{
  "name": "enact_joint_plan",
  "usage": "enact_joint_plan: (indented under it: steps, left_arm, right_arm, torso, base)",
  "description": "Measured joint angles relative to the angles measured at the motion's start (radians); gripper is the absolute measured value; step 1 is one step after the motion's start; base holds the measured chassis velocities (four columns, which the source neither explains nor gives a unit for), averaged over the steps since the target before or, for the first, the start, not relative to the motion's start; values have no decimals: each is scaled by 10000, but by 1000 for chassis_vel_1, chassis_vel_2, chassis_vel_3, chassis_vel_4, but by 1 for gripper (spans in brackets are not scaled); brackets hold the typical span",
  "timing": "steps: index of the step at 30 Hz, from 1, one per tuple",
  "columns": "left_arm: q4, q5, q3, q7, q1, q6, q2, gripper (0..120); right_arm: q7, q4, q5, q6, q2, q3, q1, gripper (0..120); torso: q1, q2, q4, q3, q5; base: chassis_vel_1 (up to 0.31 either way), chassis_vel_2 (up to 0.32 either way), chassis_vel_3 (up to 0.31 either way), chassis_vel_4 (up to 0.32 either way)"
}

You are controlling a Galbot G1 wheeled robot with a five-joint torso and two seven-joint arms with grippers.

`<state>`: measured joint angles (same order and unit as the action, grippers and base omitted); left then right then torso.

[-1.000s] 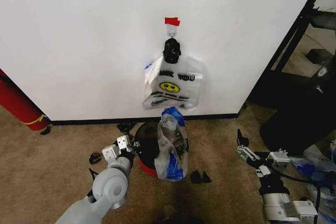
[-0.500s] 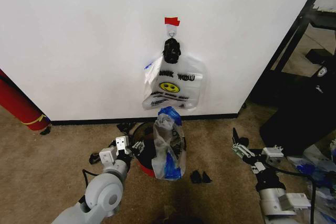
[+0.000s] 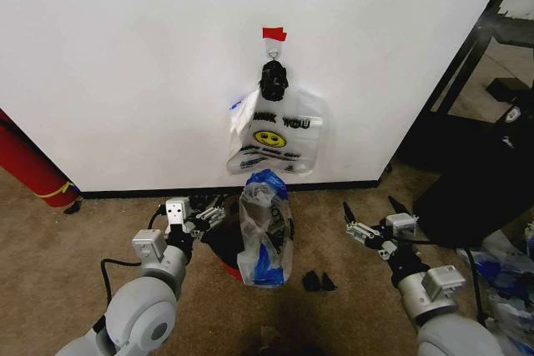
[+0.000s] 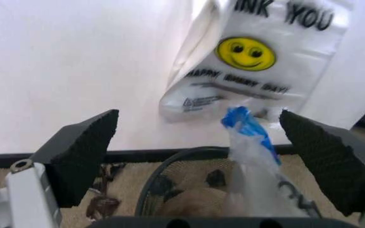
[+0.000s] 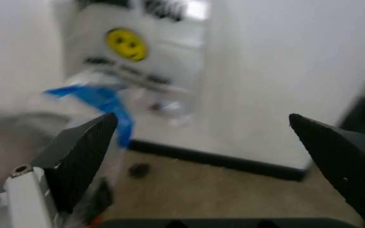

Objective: Pick up the garbage bag from the wall and place it over the trash bin.

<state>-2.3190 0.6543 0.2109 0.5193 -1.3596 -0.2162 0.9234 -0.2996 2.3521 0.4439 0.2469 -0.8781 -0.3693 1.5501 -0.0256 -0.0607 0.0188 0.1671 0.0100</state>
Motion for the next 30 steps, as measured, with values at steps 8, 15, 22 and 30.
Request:
enact_joint_plan:
  steps: [8,15,22,30]
  left_arm:
    - [-507,-832,790,-323,-1066,163,1017,100]
    - [-478,-1876,1383,-958,-1841,947,1385,100]
    - [-522,-2474,1347,-1082,-2246,1199,1790,100]
    - [-621,-2633,1394,-1098,-2663,1270,1896,100]
  right_arm:
    - [-285,-907,3229,2166,690,1925,-3353,100]
    - [-1213,-1880,5118,3400,-77,3280,-5109,100]
    - [-2598,-2127,6137,4374,-966,4026,-5814,100]
    - [-4650,-2380,7217,4883,-1748,4418,-6297,100]
  torso:
    - [0,0,-9,1,1]
    - [0,0,-6,1,0]
    - [0,1,-6,0,1]
    - [0,0,-6,0,1]
  base:
    - [0,0,0,0]
    - [0,0,0,0]
    - [0,0,0,0]
    - [0,0,0,0]
